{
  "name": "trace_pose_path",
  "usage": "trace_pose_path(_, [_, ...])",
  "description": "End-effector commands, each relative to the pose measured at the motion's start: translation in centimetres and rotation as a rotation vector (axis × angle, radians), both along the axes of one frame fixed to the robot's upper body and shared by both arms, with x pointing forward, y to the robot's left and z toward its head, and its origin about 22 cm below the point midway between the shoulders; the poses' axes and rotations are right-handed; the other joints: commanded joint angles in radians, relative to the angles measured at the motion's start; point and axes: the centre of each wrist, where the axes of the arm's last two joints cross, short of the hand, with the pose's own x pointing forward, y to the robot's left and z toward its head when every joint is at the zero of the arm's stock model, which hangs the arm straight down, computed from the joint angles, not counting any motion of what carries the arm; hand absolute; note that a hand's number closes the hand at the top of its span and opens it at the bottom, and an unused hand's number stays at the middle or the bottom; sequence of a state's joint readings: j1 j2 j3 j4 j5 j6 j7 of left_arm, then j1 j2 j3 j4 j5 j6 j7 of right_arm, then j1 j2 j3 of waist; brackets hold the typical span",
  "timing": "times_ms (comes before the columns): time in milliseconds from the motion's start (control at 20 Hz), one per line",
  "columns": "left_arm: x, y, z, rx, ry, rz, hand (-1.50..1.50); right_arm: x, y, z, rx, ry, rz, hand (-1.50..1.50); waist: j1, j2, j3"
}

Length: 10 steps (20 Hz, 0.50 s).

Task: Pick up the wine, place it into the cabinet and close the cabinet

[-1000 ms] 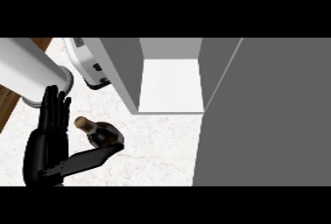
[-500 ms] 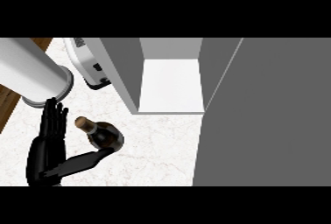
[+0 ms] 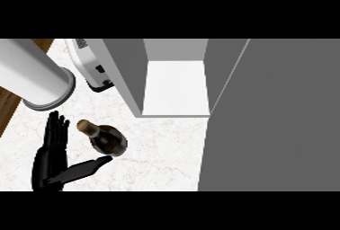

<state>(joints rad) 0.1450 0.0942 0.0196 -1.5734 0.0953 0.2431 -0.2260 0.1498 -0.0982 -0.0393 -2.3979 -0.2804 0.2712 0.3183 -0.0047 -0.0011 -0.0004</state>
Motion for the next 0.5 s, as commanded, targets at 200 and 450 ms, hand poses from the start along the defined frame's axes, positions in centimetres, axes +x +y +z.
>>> trace_pose_path(200, [-0.9,1.1,-4.2,0.019,0.034,-0.019,-1.5,-2.0,0.5,1.9,0.049,-0.037,0.048,-1.5,0.001,0.0,0.0])
trace_pose_path(450, [1.0,1.3,-5.2,0.016,0.026,-0.051,-1.5,-2.3,1.2,2.2,0.069,-0.002,0.053,-1.5,-0.001,0.0,0.0])
